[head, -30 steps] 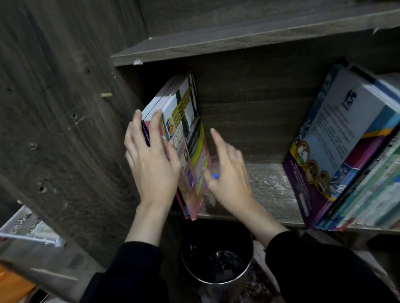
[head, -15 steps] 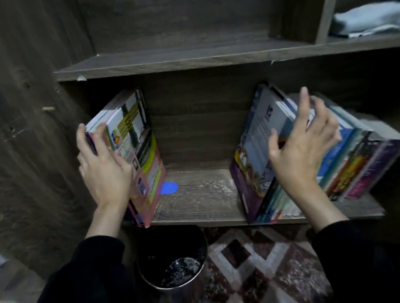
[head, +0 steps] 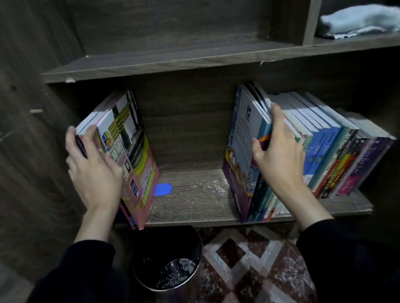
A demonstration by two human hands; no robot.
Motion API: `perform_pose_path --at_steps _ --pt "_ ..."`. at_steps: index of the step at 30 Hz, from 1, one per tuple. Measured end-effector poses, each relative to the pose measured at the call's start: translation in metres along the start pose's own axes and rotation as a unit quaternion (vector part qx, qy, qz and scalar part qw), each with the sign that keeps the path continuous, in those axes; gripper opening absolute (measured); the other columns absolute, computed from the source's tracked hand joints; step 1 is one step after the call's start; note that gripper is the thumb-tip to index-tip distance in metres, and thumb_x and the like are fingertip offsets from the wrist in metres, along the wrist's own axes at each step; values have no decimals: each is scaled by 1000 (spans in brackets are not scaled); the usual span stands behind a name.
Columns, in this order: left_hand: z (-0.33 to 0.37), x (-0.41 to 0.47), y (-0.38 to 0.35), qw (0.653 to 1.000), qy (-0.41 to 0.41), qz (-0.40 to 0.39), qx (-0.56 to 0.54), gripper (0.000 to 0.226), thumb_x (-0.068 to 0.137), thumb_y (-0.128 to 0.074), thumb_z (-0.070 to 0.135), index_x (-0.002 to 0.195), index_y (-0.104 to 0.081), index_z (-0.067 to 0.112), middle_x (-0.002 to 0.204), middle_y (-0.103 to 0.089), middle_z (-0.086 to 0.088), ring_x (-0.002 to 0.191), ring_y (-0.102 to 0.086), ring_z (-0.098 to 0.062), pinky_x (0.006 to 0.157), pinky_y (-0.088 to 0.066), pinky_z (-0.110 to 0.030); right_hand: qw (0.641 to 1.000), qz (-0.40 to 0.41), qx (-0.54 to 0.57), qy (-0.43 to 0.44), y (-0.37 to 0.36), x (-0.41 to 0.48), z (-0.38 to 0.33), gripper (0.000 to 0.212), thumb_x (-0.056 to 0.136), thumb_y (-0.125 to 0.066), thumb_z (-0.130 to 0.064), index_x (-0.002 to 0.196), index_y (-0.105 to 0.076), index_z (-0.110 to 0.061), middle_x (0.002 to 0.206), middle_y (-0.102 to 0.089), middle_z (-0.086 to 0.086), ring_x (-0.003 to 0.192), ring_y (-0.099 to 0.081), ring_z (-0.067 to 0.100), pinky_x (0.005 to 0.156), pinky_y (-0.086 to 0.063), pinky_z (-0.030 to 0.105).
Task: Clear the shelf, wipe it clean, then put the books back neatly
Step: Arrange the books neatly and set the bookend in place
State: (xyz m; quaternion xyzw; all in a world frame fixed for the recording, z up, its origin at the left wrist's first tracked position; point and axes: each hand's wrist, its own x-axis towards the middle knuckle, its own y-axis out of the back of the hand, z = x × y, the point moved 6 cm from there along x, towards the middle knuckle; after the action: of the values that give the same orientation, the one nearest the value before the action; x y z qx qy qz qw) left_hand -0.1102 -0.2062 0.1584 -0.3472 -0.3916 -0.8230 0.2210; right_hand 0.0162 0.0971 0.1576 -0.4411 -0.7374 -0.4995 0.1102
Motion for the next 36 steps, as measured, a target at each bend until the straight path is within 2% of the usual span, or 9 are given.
perform_pose_path --at_steps 2,5,10,18,23,28,31,33,36 --pt "0 0 0 1000 3 -1 -4 57 82 -54 0 136 -40 13 153 -24 -15 119 -43 -41 98 -37 -51 999 -32 2 -14 -6 2 1 74 92 -59 -26 151 -13 -28 93 -65 16 84 -62 35 66 -41 36" --pt "0 0 0 1000 -1 0 -9 56 82 -54 0 136 -40 13 152 -24 -16 120 -43 -40 98 -39 -51 997 -51 49 -14 -11 6 -8 62 93 -54 -19 145 -22 -27 81 -63 17 81 -62 39 70 -50 42" --pt "-4 2 -3 999 0 -17 -37 55 85 -53 3 135 -38 19 153 -20 -10 112 -53 -38 88 -49 -54 993 -70 89 17 -28 3 -51 58 93 -49 -16 146 -25 -20 82 -62 20 82 -59 43 69 -42 40" --pt "-8 6 4 999 -7 -35 -40 52 83 -55 3 132 -45 15 149 -26 -12 112 -53 -38 81 -50 -50 977 -126 99 143 -90 -22 -154 58 94 -44 -14 148 -21 -13 77 -66 17 72 -62 38 63 -40 37" --pt "-9 7 5 998 -14 -36 -48 51 84 -56 5 132 -47 16 148 -28 -10 107 -57 -36 78 -50 -47 955 -168 86 227 -110 -35 -209 58 94 -44 -17 147 -21 -15 91 -68 20 85 -63 41 71 -46 41" --pt "-22 10 12 996 -7 -39 -74 49 87 -60 6 133 -48 15 150 -28 -9 108 -56 -30 81 -49 -42 937 -177 155 259 -122 -41 -231 54 96 -44 -18 145 -24 -18 81 -67 18 77 -63 43 70 -51 47" --pt "-25 11 16 995 6 -53 -88 43 95 -48 12 138 -43 19 154 -21 -4 113 -54 -29 87 -45 -40 916 -216 187 281 -130 -44 -226 78 94 -53 -28 152 0 -32 89 -68 17 80 -64 39 72 -52 44" --pt "-27 12 16 992 17 -67 -102 41 99 -40 18 140 -39 23 156 -15 0 117 -53 -28 90 -42 -40 897 -281 234 247 -139 -48 -211 101 88 -66 -29 149 14 -35 104 -66 18 87 -65 33 77 -50 36" --pt "-26 10 13 990 12 -91 -111 48 95 -39 37 142 -34 28 158 -8 4 126 -46 -28 93 -44 -47 861 -405 244 188 -166 -65 -180 112 81 -75 -32 150 14 -32 144 -44 16 126 -48 29 100 -38 33"
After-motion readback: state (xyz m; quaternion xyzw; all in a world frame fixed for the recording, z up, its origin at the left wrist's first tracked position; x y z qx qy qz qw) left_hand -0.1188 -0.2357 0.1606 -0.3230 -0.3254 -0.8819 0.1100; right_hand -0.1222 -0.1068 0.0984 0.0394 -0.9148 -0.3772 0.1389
